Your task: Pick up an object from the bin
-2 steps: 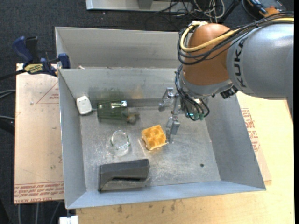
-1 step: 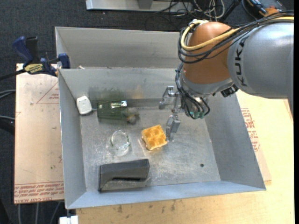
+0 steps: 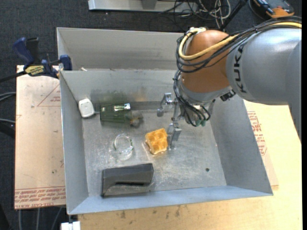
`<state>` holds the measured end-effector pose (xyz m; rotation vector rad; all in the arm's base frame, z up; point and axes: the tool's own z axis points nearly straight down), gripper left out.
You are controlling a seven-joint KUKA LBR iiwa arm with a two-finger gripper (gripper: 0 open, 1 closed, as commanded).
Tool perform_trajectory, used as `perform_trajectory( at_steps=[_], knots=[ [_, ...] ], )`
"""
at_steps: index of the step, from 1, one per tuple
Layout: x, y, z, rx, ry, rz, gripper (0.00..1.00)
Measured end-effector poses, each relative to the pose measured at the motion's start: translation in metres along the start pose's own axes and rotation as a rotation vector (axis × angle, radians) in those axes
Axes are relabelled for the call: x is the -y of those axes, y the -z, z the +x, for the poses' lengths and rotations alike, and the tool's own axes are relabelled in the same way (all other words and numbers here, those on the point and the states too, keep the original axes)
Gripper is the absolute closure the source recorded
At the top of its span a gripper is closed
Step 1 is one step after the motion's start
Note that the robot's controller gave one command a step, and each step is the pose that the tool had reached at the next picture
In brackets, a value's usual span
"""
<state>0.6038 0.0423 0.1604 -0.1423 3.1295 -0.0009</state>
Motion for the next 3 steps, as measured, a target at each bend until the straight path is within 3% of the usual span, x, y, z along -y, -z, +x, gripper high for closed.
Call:
perform_trajectory(
  at_steps=[1,2,3],
  knots=[
    [-0.027,-0.075,0.007,-0.002,0.337,-0.004,1.0],
    [-0.027,-0.075,0.007,-0.002,0.337,-0.004,1.0],
    [-0.014,0.074,0.008,-0.003,0.306,-0.003,1.0]
  ],
)
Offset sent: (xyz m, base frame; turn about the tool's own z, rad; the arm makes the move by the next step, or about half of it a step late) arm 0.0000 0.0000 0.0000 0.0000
